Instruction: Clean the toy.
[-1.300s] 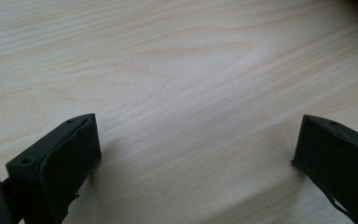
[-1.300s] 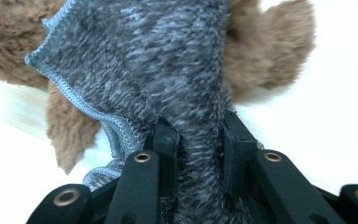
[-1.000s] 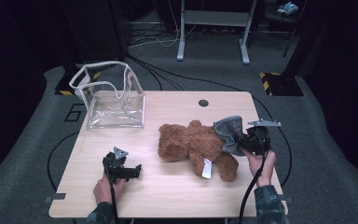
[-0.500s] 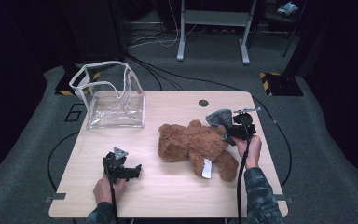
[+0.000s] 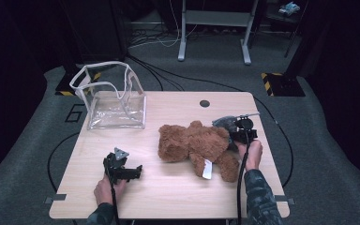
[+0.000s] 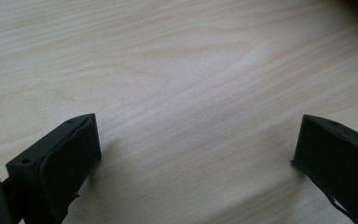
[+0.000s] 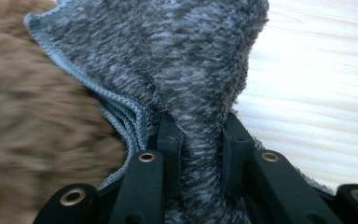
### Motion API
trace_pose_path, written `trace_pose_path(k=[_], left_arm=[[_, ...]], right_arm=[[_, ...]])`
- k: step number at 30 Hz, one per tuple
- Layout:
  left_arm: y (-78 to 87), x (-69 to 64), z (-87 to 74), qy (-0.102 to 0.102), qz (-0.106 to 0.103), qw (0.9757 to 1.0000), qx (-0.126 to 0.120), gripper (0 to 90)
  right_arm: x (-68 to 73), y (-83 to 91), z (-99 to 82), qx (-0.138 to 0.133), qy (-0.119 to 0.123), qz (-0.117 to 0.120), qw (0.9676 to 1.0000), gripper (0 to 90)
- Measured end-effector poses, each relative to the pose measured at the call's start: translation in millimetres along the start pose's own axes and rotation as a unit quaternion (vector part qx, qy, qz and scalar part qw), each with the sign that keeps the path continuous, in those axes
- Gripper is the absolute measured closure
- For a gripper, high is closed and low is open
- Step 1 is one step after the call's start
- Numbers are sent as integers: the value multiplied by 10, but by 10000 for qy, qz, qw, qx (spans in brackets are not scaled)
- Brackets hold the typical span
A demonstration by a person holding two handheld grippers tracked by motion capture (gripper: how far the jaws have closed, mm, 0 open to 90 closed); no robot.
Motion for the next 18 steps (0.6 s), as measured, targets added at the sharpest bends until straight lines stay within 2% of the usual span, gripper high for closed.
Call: trace_pose_path(k=[5,7,8,9,10,13,16,17,18], left_arm=[[0,0,0,1,0,10000,-1,1],[0,0,0,2,1,10000,-1,1],[0,0,0,1,1,10000,-1,1],[0,-1,0,4,0,10000,-3,1],[0,0,0,-1,0,10000,-3,0],[0,0,0,2,1,10000,0,0],[0,0,0,3,1,10000,-2,1],[0,-1,0,4,0,10000,-3,1],[0,-1,0,3,1,10000,-2,1]], right_arm=[[-106,1,-48,308,-6,-371,9988,736],[-179,52,-78,276,-62,-453,9986,734],[-195,84,-86,265,-117,-448,9986,733],[-224,122,-94,169,-111,-420,9989,733],[-228,175,-99,84,-240,-357,9990,733],[-227,313,-86,-259,-286,-164,9991,733],[-163,393,-30,-500,-117,32,9987,733],[-135,403,-13,-484,-96,24,9988,732],[-99,399,18,-541,34,77,9985,732]])
Point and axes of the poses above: each handheld gripper's, and its own axes: y roughly backward along the jaws, z roughly out of its top, x roughly to its left, the point moved 2 cm from there along -y, roughly forward along the jaws, and after that the axes turned 12 degrees about y, right-handed, at the moved point
